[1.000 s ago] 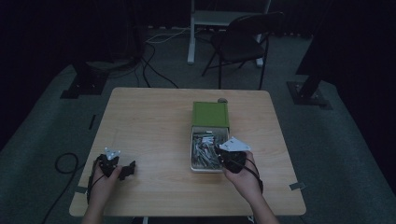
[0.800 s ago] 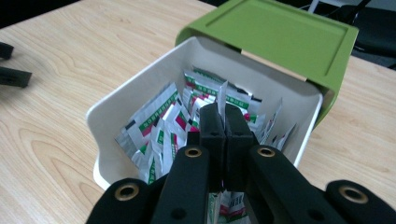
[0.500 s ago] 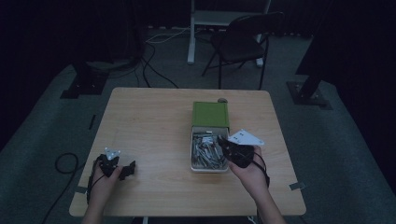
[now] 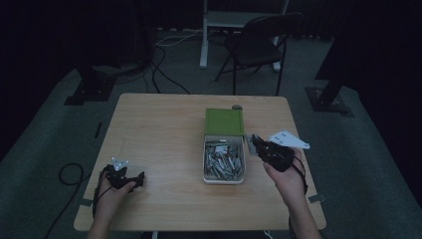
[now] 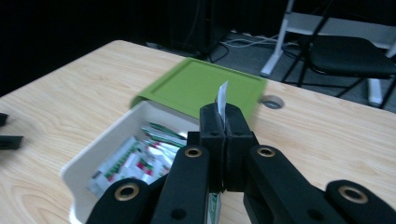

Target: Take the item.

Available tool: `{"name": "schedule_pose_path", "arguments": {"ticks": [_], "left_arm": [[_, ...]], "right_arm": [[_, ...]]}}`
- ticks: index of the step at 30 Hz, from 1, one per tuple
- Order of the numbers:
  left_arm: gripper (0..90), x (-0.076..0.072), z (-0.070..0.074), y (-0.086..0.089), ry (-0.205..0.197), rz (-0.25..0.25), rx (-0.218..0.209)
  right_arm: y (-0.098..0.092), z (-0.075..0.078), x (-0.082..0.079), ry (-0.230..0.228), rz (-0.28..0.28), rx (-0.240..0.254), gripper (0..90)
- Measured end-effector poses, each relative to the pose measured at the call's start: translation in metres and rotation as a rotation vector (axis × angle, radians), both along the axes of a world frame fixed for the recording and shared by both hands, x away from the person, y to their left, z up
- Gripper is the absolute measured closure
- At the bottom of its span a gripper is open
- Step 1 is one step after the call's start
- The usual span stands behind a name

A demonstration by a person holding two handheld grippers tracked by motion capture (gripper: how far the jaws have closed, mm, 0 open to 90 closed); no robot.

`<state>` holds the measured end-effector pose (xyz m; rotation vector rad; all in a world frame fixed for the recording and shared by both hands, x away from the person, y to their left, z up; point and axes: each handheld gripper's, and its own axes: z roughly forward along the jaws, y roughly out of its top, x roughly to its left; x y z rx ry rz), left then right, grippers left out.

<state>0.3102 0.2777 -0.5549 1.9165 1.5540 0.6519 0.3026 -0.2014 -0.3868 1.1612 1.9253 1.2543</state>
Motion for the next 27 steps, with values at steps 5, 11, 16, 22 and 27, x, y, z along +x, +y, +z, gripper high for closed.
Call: {"name": "schedule_pose_path", "arguments": {"ticks": [5, 11, 16, 22, 27], "left_arm": [[8.9, 0.000, 0.000, 0.000, 0.001, 0.001, 0.000], [8.9, 0.000, 0.000, 0.000, 0.001, 0.001, 0.000], [8.9, 0.000, 0.001, 0.000, 0.005, 0.001, 0.001], [8.9, 0.000, 0.001, 0.000, 0.005, 0.001, 0.001], [8.9, 0.000, 0.000, 0.000, 0.003, 0.001, 0.000]], "right_arm": [[-0.019, -0.002, 0.000, 0.001, -0.038, 0.004, 89.1], [-0.043, -0.020, 0.002, 0.050, -0.094, -0.005, 89.0], [-0.060, -0.035, 0.004, 0.084, -0.138, -0.012, 89.0], [-0.090, -0.053, 0.006, 0.123, -0.217, -0.046, 88.9], [-0.102, -0.069, 0.010, 0.151, -0.270, -0.104, 88.9]]}}
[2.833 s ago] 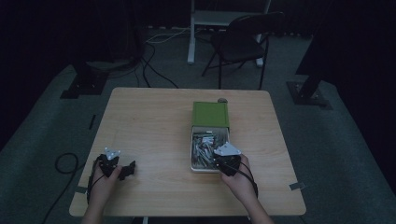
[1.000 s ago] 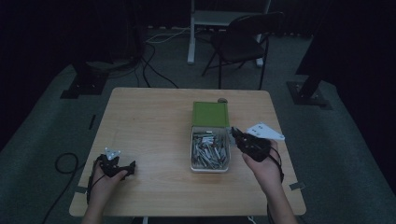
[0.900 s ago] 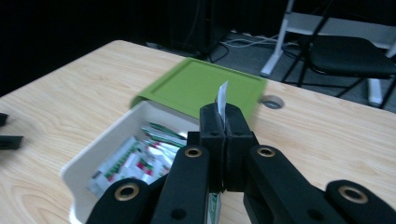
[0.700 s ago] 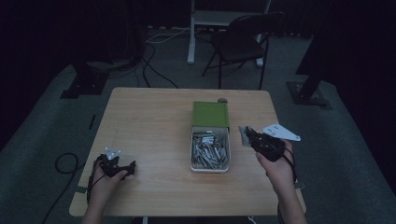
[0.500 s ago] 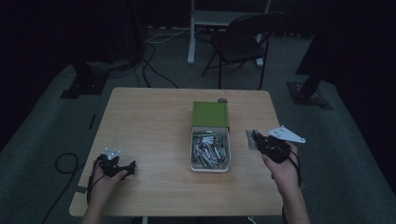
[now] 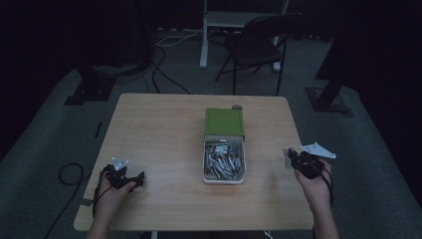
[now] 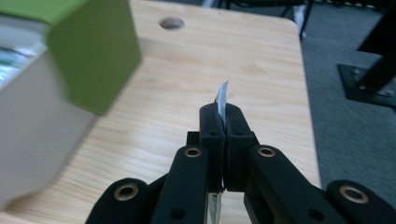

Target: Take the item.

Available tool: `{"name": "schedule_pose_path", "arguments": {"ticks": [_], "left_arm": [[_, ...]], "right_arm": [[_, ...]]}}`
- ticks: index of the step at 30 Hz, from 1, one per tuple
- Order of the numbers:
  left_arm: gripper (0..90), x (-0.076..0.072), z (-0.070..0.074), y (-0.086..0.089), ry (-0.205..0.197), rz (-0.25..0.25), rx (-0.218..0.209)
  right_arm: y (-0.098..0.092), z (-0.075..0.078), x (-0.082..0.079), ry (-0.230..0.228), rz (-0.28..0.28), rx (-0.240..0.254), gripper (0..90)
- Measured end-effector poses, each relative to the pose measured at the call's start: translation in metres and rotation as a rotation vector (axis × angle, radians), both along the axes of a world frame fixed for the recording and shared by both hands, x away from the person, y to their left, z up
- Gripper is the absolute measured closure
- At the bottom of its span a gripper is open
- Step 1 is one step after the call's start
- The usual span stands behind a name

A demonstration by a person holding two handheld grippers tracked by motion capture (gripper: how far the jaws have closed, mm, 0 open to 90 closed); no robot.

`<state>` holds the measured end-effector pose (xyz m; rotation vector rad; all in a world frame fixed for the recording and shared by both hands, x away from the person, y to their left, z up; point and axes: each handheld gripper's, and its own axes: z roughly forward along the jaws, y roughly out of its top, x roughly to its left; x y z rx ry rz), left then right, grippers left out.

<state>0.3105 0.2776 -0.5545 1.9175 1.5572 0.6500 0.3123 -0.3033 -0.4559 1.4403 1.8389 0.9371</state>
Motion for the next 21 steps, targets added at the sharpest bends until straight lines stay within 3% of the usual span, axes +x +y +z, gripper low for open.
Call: {"name": "schedule_pose_path", "arguments": {"ticks": [6, 10, 21], "left_arm": [[8.9, 0.000, 0.000, 0.000, 0.000, 0.000, 0.000], [8.9, 0.000, 0.000, 0.000, 0.002, 0.000, 0.000], [8.9, 0.000, 0.000, 0.000, 0.000, 0.000, 0.000]], "right_arm": [[-0.002, -0.017, 0.005, 0.025, -0.033, -0.062, 88.9], [0.003, -0.029, 0.008, 0.056, -0.027, -0.066, 88.9], [0.039, -0.049, 0.007, 0.095, 0.067, -0.084, 87.9]]}}
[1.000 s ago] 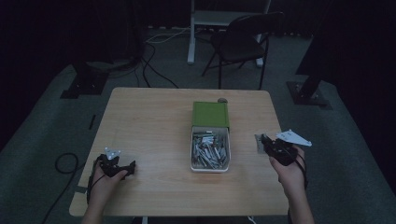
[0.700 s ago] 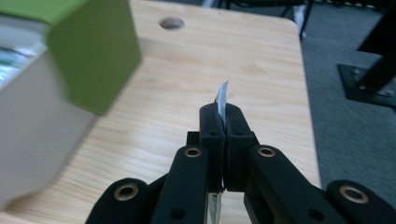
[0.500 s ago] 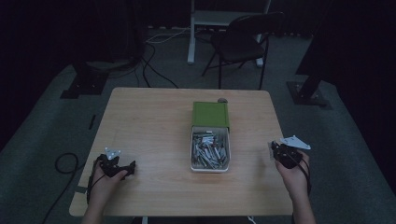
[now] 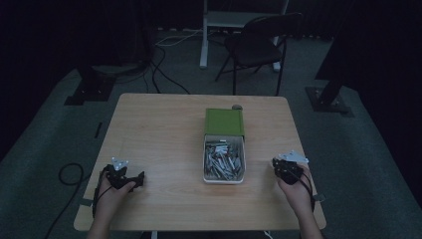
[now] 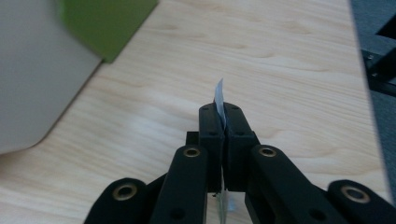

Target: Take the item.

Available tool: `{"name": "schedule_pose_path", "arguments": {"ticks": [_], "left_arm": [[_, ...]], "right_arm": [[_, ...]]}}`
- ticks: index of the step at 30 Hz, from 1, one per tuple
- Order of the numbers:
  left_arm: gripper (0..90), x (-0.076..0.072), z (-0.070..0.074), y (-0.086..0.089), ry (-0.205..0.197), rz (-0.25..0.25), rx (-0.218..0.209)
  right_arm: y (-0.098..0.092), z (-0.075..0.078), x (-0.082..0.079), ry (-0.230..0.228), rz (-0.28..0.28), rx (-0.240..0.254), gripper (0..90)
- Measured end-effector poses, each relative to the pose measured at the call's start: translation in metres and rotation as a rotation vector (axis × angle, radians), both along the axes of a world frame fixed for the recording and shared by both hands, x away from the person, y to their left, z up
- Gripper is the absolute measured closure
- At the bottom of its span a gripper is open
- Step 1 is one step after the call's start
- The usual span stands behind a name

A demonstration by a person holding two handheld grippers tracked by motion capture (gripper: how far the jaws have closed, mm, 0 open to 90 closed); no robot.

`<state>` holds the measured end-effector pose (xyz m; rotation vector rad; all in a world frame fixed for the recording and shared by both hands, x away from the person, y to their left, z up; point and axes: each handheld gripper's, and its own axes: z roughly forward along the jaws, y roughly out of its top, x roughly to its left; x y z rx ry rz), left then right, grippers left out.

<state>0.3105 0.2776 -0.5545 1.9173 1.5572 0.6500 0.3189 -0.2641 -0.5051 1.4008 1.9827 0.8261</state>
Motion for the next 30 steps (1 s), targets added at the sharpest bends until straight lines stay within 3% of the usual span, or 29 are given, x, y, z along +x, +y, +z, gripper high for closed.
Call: {"name": "schedule_pose_path", "arguments": {"ticks": [10, 15, 19, 22, 27, 30], "left_arm": [[8.9, 0.000, 0.000, 0.000, 0.000, -0.001, 0.000], [8.9, 0.000, 0.000, 0.000, 0.000, 0.000, 0.000], [9.0, 0.000, 0.000, 0.000, 0.000, 0.000, 0.000], [8.9, 0.000, 0.000, 0.000, 0.000, 0.000, 0.000], [8.9, 0.000, 0.000, 0.000, 0.000, 0.000, 0.000], [8.9, 0.000, 0.000, 0.000, -0.002, 0.001, -0.002]], "right_arm": [[0.017, -0.023, -0.002, 0.062, 0.083, 0.036, 84.5], [0.012, -0.029, -0.004, 0.107, 0.112, 0.118, 72.4], [0.008, -0.028, -0.006, 0.105, 0.164, 0.126, 58.1], [0.008, -0.027, -0.008, 0.078, 0.188, 0.120, 52.7], [0.009, -0.026, -0.009, 0.085, 0.231, 0.150, 47.1], [0.012, -0.026, -0.009, 0.072, 0.279, 0.160, 39.4]]}}
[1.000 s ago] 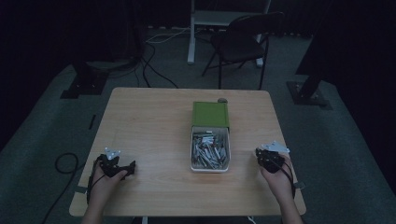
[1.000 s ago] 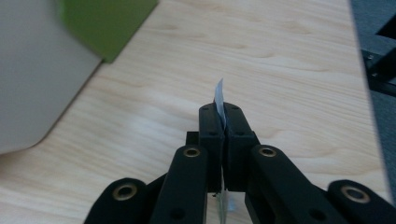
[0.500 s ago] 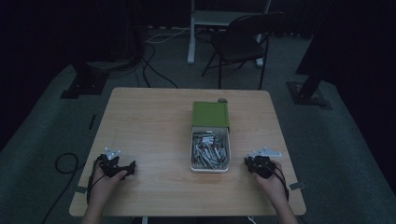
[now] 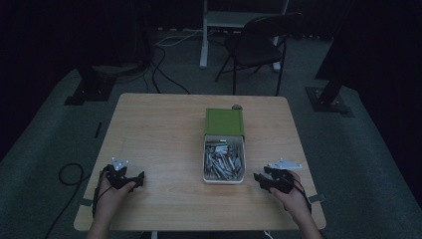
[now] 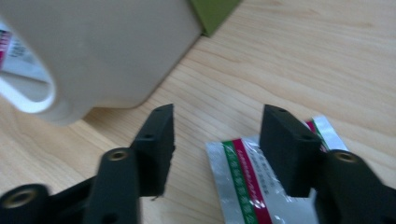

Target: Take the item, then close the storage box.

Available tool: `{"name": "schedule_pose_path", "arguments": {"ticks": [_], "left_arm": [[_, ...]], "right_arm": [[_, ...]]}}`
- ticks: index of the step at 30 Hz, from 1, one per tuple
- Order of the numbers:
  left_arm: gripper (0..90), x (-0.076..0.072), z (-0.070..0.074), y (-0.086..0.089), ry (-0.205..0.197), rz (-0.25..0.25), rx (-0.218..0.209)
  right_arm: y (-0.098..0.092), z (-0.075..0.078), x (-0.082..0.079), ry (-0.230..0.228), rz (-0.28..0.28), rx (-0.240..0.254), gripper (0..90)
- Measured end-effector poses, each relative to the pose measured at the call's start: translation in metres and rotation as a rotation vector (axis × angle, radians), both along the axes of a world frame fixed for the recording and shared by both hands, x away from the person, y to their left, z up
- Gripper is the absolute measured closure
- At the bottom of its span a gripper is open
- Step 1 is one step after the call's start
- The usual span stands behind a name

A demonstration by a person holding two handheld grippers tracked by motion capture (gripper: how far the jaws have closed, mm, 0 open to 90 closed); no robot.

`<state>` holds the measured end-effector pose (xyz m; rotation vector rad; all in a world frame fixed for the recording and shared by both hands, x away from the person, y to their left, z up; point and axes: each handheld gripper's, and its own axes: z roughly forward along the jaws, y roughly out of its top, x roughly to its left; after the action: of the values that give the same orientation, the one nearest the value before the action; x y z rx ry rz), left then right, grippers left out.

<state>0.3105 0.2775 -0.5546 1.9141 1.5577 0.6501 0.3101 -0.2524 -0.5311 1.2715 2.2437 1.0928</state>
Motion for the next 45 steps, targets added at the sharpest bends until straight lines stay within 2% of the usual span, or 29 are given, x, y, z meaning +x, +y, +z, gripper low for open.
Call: {"name": "schedule_pose_path", "arguments": {"ticks": [3, 5, 8, 16, 21, 28, 31, 35, 37, 41, 43, 45], "left_arm": [[8.9, 0.000, 0.000, 0.000, 0.000, 0.000, 0.000], [8.9, 0.000, 0.000, 0.000, 0.000, 0.000, 0.000], [8.9, 0.000, 0.000, 0.000, 0.000, 0.000, 0.001], [9.0, 0.000, 0.000, 0.000, 0.000, 0.000, 0.000], [9.0, 0.000, 0.000, 0.000, 0.000, -0.001, 0.001], [8.9, 0.000, 0.000, 0.000, 0.001, -0.004, 0.002], [9.0, -0.001, 0.000, -0.001, 0.003, -0.040, 0.005], [9.0, -0.004, 0.000, -0.006, 0.003, -0.097, 0.006], [9.1, -0.005, 0.001, -0.011, 0.005, -0.124, 0.002], [9.1, -0.007, 0.005, -0.023, -0.004, -0.180, 0.002], [9.1, -0.008, 0.008, -0.030, -0.016, -0.209, -0.008], [9.0, -0.009, 0.012, -0.036, -0.024, -0.236, -0.015]], "right_arm": [[0.001, -0.001, 0.000, 0.013, 0.020, 0.036, 31.9], [0.001, -0.002, 0.000, 0.014, 0.035, 0.061, 30.3], [0.003, -0.003, -0.002, -0.002, 0.099, 0.078, 25.1], [0.006, -0.009, -0.004, 0.009, 0.163, 0.098, 20.0], [0.007, -0.010, -0.007, -0.008, 0.199, 0.085, 17.3], [0.010, -0.010, -0.008, -0.013, 0.199, 0.081, 17.3], [0.011, -0.009, -0.009, -0.005, 0.199, 0.099, 13.6], [0.012, -0.008, -0.010, -0.003, 0.213, 0.104, 13.5], [0.012, -0.007, -0.010, -0.001, 0.216, 0.116, 13.5], [0.012, -0.005, -0.011, -0.004, 0.222, 0.109, 13.4], [0.013, -0.004, -0.011, -0.005, 0.216, 0.133, 13.3], [0.013, -0.003, -0.011, -0.011, 0.216, 0.138, 13.3]]}}
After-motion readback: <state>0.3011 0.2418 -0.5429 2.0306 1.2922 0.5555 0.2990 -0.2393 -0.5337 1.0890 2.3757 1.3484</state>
